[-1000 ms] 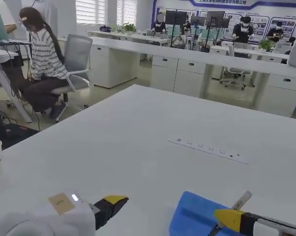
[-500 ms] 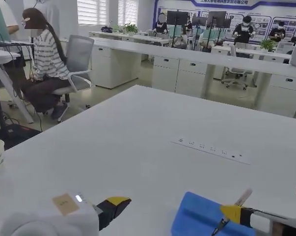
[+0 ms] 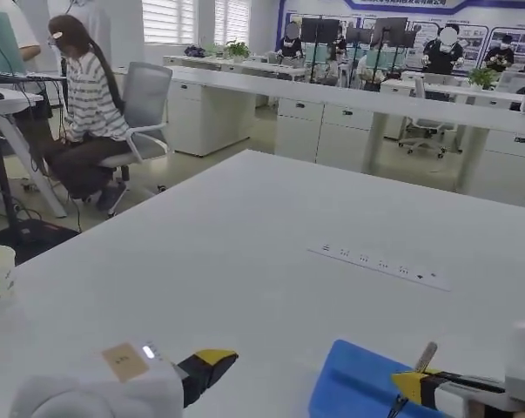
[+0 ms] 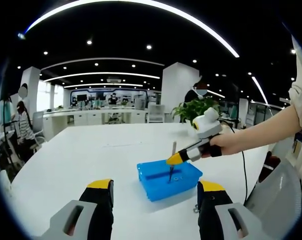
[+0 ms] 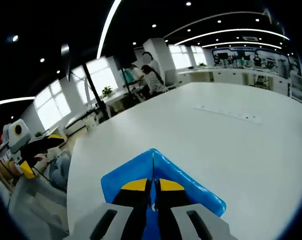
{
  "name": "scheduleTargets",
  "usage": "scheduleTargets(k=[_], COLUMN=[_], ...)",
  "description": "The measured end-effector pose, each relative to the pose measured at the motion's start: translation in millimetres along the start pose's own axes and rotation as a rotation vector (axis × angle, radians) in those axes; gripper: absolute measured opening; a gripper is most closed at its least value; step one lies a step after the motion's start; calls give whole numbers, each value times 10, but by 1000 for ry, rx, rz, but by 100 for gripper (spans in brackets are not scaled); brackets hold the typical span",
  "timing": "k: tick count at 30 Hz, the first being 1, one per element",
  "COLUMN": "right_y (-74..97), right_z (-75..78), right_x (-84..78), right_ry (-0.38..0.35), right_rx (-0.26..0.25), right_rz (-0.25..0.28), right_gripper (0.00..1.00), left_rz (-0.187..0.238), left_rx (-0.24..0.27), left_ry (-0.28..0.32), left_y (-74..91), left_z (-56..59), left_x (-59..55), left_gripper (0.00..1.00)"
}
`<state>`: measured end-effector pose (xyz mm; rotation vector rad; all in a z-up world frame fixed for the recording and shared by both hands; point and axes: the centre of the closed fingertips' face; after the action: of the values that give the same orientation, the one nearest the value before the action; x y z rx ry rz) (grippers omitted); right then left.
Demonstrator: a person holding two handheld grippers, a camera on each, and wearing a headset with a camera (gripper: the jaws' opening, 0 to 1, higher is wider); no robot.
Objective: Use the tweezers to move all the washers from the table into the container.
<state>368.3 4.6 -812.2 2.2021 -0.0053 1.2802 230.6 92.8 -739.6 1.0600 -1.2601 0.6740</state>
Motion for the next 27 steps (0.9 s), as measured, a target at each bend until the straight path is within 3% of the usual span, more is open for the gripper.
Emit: scheduleTargets(k=[11,15,22,27], right_y=[-43,-38,50,199], right_z=[20,33,-19,-194], right_x=[-41,-47,28,88], right_ry=[122,125,128,136], right_rx=[-3,-2,2,14], right_rz=[-38,-43,2,46], right_gripper=[2,3,3,3], left_rz=[-4,-7,-9,-10], left_rx=[-5,-7,-9,-13], left_ry=[-2,-4,-7,-8], left_y=[-3,-8,-13,-18], left_z=[8,12,19,27], left_x=[-6,-8,-8,-10], left_gripper=[68,68,68,68])
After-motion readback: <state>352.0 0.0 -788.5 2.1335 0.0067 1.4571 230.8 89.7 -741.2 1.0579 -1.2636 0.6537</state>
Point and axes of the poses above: the centre of the closed fingertips' face, and the gripper's own axes: y roughly backward along the fingers, z roughly to its right, x roughly out of its top, and after that the axes turned 6 degrees about -y, right-handed
